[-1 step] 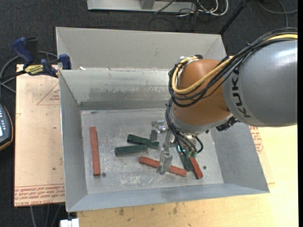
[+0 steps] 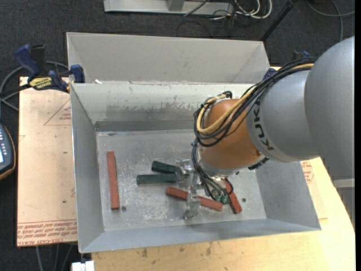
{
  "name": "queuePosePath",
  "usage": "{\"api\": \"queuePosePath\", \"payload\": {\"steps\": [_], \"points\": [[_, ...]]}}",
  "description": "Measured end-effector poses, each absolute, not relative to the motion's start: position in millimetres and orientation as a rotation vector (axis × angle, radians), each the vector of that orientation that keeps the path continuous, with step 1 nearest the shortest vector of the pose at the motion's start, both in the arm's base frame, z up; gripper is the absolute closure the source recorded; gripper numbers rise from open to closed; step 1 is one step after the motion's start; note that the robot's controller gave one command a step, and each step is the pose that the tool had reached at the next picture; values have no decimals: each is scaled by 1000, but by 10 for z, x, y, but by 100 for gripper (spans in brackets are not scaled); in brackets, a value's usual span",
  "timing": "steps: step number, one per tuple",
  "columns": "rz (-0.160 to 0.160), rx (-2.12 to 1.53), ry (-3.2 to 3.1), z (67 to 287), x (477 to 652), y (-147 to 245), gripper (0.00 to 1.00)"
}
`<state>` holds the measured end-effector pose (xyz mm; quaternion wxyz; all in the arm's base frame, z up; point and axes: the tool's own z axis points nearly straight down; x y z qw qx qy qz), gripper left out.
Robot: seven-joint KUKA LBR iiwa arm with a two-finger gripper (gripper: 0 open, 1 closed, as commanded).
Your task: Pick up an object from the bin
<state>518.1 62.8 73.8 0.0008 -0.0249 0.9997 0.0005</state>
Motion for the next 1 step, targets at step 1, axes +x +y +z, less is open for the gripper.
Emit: {"api": "queuePosePath", "payload": {"steps": [1], "points": [[2,-79,3140,763,5182,633,100]]}}
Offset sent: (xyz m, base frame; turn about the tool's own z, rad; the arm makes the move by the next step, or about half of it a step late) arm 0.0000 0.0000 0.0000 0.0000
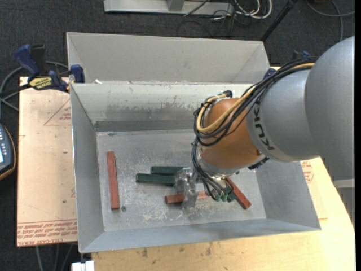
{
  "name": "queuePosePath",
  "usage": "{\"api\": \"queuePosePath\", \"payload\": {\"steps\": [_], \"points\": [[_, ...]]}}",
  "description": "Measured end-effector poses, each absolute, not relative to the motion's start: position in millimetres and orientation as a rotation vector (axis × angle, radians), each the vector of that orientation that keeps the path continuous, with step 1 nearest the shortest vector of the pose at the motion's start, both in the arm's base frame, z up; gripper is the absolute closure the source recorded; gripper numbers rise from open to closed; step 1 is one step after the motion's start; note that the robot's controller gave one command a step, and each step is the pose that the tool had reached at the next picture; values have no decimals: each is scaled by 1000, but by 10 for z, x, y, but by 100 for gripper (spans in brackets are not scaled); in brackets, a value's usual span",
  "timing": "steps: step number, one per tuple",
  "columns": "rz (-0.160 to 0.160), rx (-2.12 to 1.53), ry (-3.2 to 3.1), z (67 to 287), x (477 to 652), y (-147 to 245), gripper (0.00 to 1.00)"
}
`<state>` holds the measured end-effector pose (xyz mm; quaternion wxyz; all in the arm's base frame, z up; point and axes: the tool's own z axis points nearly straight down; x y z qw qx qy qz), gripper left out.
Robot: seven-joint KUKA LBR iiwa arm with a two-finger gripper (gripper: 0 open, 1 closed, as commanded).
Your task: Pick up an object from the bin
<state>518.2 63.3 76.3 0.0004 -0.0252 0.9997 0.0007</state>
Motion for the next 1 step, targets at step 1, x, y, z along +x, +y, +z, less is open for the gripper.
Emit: {"api": "queuePosePath", "payload": {"steps": [1], "points": [[2,-112,3128,2031,5391,708,100]]}}
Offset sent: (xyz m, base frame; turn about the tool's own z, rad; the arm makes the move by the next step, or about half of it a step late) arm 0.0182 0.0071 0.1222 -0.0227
